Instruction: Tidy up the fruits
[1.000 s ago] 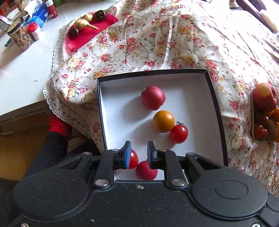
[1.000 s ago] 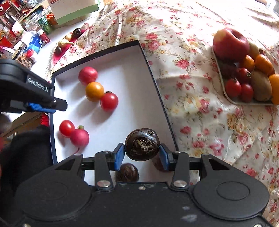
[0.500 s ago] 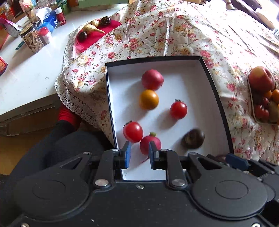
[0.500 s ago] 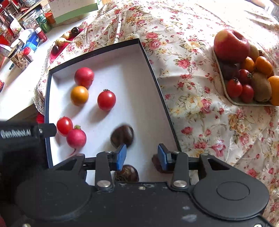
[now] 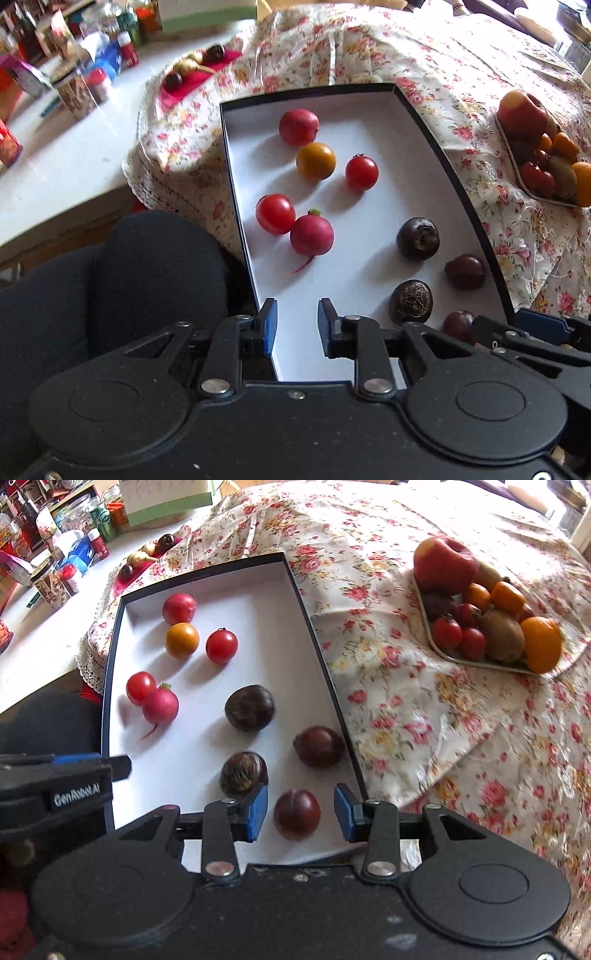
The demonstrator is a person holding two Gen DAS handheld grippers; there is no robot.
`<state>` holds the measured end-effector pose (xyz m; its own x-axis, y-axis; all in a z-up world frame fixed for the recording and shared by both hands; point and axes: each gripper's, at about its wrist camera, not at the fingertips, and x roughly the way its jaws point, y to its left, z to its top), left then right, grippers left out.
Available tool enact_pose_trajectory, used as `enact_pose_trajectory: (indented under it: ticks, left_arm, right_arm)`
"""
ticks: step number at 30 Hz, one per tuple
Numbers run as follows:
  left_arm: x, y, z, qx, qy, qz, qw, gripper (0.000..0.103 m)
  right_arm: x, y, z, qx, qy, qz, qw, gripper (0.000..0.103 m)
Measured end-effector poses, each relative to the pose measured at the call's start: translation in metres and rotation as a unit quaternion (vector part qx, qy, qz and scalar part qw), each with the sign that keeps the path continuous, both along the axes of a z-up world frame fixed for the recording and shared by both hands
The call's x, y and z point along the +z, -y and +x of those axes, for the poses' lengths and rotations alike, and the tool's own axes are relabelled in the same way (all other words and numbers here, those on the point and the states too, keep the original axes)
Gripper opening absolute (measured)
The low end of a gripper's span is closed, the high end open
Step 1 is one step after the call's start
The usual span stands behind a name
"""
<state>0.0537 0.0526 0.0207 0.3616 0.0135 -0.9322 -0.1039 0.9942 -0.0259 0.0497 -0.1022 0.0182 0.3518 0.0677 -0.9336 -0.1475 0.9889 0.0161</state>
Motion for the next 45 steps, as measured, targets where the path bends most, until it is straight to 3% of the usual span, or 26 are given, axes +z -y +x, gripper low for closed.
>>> enact_pose_trajectory:
  ticks: [23,45]
  left_arm:
    - [-0.011,0.037,-0.062,-0.001,0.055,0.049,0.9973,0.034]
    - [-0.014,0.034,-0.062,-0.006,0.049,0.029,0.9984,0.034]
  right_arm:
    - [-0.004,0.023,-0.062,0.000,0.034,-0.028,0.999,0.042]
    - [-0.018,0.023,-0.063,0.002,0.012,-0.024,1.000,0.042]
